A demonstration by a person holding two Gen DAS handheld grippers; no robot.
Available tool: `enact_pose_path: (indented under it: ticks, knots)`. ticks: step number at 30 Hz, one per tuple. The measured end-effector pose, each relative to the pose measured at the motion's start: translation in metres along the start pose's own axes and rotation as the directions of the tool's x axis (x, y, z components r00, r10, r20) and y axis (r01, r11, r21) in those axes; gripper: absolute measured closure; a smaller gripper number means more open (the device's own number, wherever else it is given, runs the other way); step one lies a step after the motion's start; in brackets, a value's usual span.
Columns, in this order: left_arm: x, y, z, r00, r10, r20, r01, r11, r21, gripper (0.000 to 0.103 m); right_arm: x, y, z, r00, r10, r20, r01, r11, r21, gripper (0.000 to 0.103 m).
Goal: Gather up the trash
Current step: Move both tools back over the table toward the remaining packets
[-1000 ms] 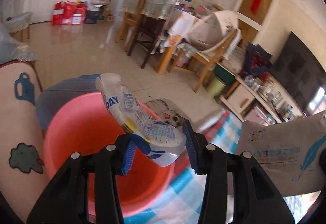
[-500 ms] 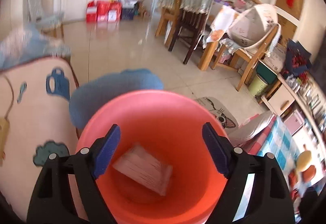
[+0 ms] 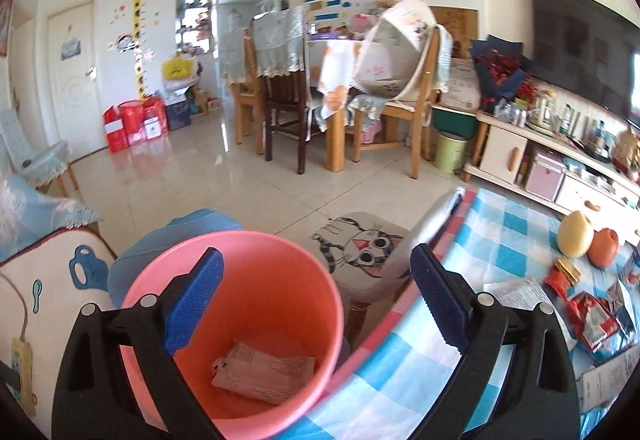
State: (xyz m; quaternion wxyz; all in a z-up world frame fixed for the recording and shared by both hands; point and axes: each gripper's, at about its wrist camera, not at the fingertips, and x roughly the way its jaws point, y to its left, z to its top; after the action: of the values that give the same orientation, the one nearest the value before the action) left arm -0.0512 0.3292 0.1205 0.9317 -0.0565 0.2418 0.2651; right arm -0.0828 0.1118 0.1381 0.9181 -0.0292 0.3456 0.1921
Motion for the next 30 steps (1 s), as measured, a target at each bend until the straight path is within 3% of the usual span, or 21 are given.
enact_pose_path:
  ticks: [9, 30]
  knots:
    - [-0.014, -0.048, -0.007, 0.997, -0.078, 0.004, 0.078, 0.994, 0.08, 0.007, -0.006, -0.036, -0.01, 0.997, -0.079, 0.016, 0.079, 0.997, 0.01, 0.009]
    - [-0.044, -0.136, -0.034, 0.971, -0.233, -0.044, 0.237, 0.944, 0.23, 0.007, -0.016, -0.117, -0.022, 0.993, -0.113, -0.04, 0.118, 0.976, 0.185, 0.009]
